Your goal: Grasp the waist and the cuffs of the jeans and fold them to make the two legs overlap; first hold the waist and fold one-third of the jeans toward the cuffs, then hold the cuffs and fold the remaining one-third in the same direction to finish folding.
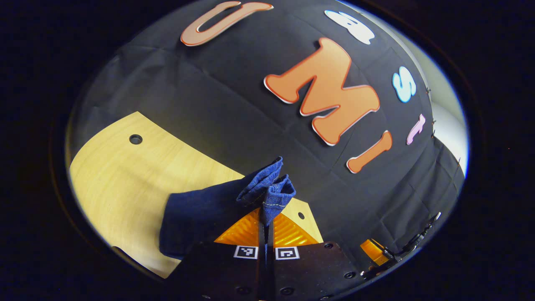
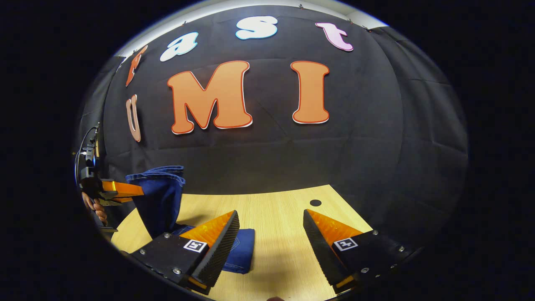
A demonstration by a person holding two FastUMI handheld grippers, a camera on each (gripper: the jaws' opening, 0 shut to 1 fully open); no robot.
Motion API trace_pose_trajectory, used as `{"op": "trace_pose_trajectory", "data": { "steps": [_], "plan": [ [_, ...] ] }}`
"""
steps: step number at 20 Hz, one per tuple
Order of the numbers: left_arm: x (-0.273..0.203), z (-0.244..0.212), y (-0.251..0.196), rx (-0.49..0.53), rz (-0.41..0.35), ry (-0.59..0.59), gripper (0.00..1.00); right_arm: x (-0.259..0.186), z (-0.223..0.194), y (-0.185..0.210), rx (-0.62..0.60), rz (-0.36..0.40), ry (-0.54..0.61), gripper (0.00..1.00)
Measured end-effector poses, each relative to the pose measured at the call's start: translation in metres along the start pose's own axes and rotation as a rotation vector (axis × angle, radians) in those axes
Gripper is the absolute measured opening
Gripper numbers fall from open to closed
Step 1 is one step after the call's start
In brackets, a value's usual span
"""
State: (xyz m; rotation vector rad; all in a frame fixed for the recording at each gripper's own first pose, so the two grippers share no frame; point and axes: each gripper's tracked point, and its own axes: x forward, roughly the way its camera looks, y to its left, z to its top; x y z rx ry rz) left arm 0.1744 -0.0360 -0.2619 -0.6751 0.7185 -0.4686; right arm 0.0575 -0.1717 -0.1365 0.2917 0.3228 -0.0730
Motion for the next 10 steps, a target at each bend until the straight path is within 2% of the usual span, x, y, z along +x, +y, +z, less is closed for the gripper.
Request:
{"op": "trace_pose_trajectory", "data": {
  "steps": [6, 8, 9, 10],
  "plan": [
    [0.028, -0.057, -0.019, 0.155, 0.081, 0.139, 0.01, 0.004, -0.003, -0.019, -0.004, 0.017, 0.009, 0.94],
    [0.035, -0.08, -0.027, 0.262, 0.086, 0.196, 0.05, 0.006, -0.003, -0.023, -0.003, 0.024, 0.008, 0.94],
    [0.034, -0.085, -0.034, 0.319, 0.075, 0.201, 0.02, 0.007, -0.002, -0.024, -0.006, 0.024, 0.008, 0.95],
    [0.036, -0.089, -0.042, 0.362, 0.064, 0.202, 0.22, 0.007, 0.0, -0.024, -0.015, 0.027, 0.002, 0.94]
  ]
}}
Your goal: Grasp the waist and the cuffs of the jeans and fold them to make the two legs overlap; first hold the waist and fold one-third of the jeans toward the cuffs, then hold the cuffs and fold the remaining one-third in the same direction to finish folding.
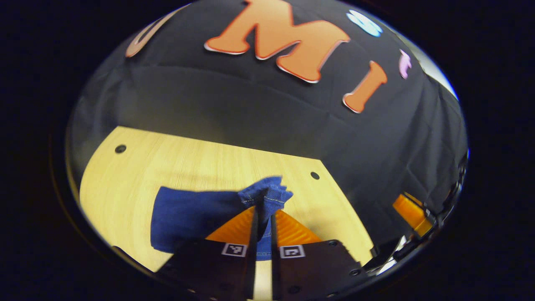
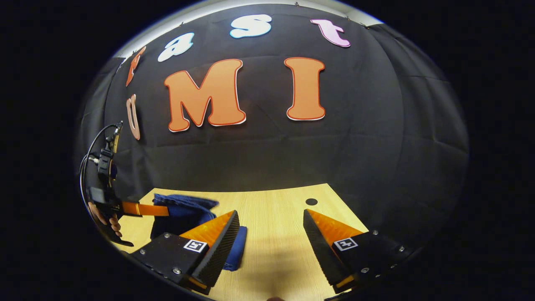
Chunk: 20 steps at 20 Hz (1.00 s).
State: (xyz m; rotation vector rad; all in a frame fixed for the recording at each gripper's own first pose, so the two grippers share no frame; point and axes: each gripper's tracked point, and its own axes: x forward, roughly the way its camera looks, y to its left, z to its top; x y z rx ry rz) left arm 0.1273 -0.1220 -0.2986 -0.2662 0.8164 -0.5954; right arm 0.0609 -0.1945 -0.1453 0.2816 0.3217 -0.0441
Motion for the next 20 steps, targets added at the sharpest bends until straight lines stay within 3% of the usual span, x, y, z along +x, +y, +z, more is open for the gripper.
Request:
{"op": "trace_pose_trajectory", "data": {
  "steps": [4, 5, 6, 7, 10, 14, 20],
  "plan": [
    [-0.021, 0.024, -0.014, 0.088, 0.031, -0.101, 0.71, 0.003, 0.011, 0.014, -0.053, 0.016, -0.036, 0.95],
    [-0.029, 0.032, -0.012, 0.097, 0.042, -0.13, 0.78, 0.003, 0.015, 0.021, -0.067, 0.025, -0.049, 0.95],
    [-0.037, 0.043, -0.009, 0.109, 0.054, -0.172, 0.75, 0.002, 0.021, 0.028, -0.082, 0.032, -0.068, 0.95],
    [-0.046, 0.056, -0.006, 0.122, 0.069, -0.223, 0.83, 0.0, 0.026, 0.034, -0.099, 0.039, -0.088, 0.95],
    [-0.077, 0.092, -0.005, 0.173, 0.11, -0.361, 0.83, -0.009, 0.044, 0.055, -0.141, 0.062, -0.143, 0.95],
    [-0.123, 0.127, 0.002, 0.226, 0.178, -0.5, 0.92, -0.017, 0.07, 0.081, -0.156, 0.078, -0.22, 0.95],
    [-0.158, 0.138, 0.016, 0.239, 0.27, -0.632, 0.96, -0.038, 0.1, 0.105, -0.176, 0.073, -0.355, 0.95]
  ]
}}
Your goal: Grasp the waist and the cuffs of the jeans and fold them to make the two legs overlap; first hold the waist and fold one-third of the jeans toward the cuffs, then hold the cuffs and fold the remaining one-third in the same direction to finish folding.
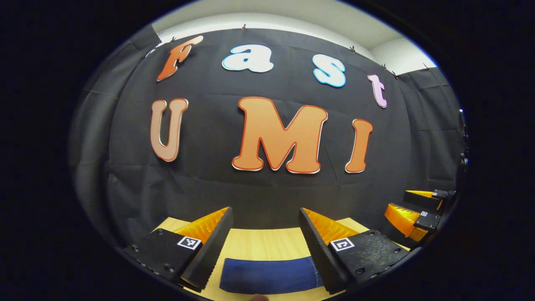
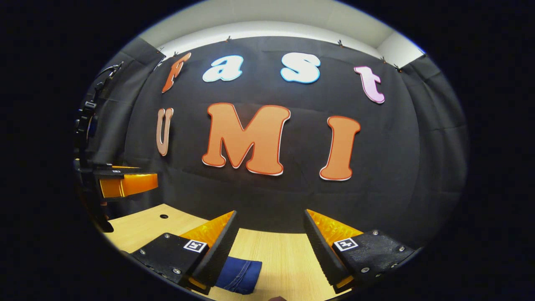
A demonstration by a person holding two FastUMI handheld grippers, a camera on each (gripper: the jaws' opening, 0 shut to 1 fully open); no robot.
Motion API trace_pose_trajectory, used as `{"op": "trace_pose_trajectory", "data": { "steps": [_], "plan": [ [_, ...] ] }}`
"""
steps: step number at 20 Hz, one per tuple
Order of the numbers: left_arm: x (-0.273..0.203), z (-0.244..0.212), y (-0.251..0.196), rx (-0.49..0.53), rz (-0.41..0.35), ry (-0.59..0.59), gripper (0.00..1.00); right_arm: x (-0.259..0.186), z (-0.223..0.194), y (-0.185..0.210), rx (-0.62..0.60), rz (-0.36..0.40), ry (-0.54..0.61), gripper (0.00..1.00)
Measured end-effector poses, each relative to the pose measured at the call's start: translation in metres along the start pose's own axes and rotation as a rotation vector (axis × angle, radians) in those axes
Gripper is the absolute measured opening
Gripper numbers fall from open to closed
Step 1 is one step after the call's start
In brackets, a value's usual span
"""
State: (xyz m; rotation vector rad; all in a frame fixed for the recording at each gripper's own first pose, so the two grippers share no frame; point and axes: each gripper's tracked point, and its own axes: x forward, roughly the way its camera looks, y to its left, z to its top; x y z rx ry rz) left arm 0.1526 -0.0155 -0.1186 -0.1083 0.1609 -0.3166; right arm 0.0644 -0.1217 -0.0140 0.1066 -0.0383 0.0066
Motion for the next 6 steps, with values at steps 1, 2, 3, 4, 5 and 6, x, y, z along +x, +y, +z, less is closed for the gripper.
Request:
{"op": "trace_pose_trajectory", "data": {
  "steps": [1, 2, 3, 4, 5, 6],
  "plan": [
    [-0.001, 0.0, -0.001, 0.027, 0.012, -0.026, 0.96, -0.001, 0.002, 0.004, 0.006, 0.004, -0.008, 0.95],
    [-0.004, 0.004, 0.001, 0.06, 0.026, -0.046, 0.96, -0.002, 0.003, 0.009, 0.018, 0.008, -0.011, 0.95],
    [-0.007, 0.006, 0.007, 0.093, 0.056, -0.061, 0.96, -0.004, 0.002, 0.013, 0.03, 0.011, -0.01, 0.95],
    [-0.01, -0.004, 0.009, 0.117, 0.075, -0.056, 0.97, -0.005, 0.0, 0.017, 0.037, 0.014, -0.01, 0.95],
    [-0.011, -0.01, 0.008, 0.125, 0.079, -0.048, 0.97, -0.006, 0.0, 0.021, 0.038, 0.018, -0.013, 0.95],
    [-0.012, -0.014, 0.006, 0.115, 0.072, -0.045, 0.98, -0.007, 0.0, 0.026, 0.034, 0.031, -0.012, 0.96]
  ]
}}
